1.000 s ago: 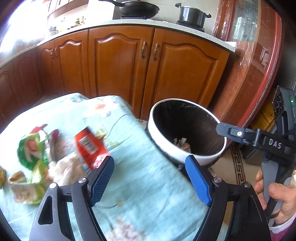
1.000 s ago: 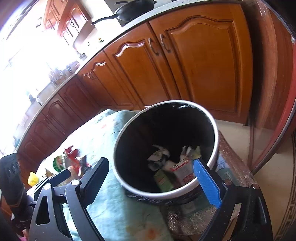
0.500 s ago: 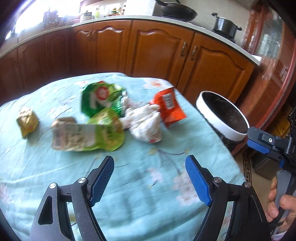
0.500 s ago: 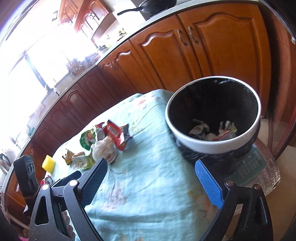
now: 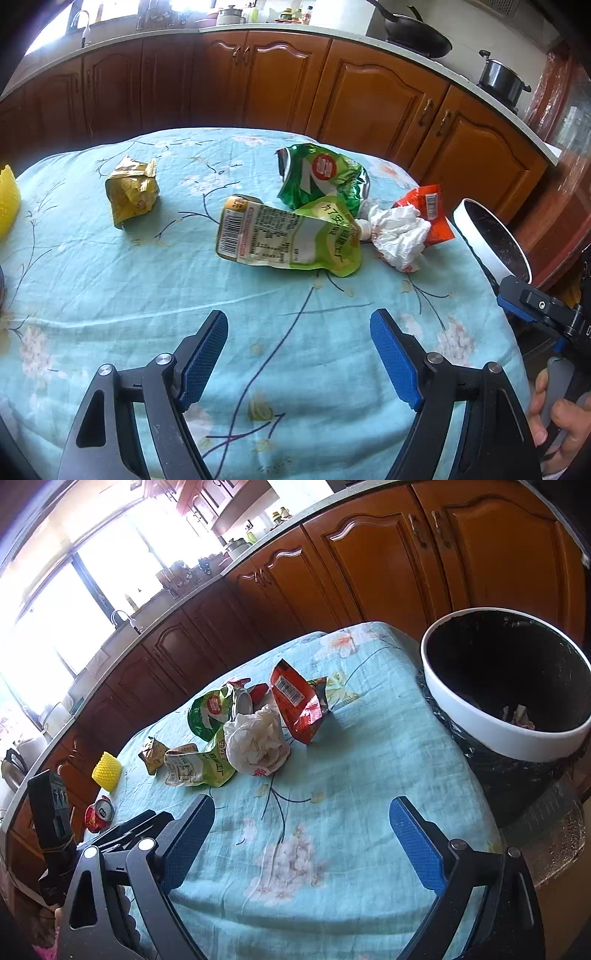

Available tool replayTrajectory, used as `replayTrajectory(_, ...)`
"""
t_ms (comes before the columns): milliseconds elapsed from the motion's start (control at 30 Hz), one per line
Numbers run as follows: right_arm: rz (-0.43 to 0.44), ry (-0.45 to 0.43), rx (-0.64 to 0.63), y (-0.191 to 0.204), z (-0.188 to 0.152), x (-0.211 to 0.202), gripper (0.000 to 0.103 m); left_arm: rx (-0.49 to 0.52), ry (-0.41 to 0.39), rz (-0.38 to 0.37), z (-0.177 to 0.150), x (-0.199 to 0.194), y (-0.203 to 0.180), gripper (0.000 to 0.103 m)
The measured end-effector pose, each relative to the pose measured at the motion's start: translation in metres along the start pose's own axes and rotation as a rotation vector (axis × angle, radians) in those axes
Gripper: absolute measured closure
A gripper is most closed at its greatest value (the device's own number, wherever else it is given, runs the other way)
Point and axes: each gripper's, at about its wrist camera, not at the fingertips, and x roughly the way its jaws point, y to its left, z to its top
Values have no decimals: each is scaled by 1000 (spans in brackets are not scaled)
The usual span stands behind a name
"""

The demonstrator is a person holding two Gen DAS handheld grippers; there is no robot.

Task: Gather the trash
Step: 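Grasp the green snack pouch with the left tool while the right tool grasps the red wrapper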

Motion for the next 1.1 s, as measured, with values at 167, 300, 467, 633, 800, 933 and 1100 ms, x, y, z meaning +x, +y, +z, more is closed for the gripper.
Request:
replayTrajectory(167, -12, -2, -29, 6, 10, 14, 7, -18, 7, 8, 7, 3, 13, 24)
replayTrajectory(300, -29, -12, -40, 4, 18, 24, 8, -50, 8, -3, 17, 13, 20, 24)
replayTrajectory(467, -34, -9, -26, -4, 31, 41, 15, -92, 13, -15, 35, 32, 35, 24)
replayTrajectory(633, -21, -2, -1, -11, 46, 60, 21, -68, 53, -73, 52, 60, 40, 24)
replayTrajectory(800, -8, 22, 21, -15, 57, 81, 44, -13, 45, -88, 56, 72, 34, 30)
replayTrajectory(933, 13, 35, 18, -12, 59, 88, 81, 30, 50, -109, 51, 72, 30, 58)
replayTrajectory(1100, 26, 9, -29, -2, 53, 77, 97, 42, 19, -150, 41, 57, 30, 83)
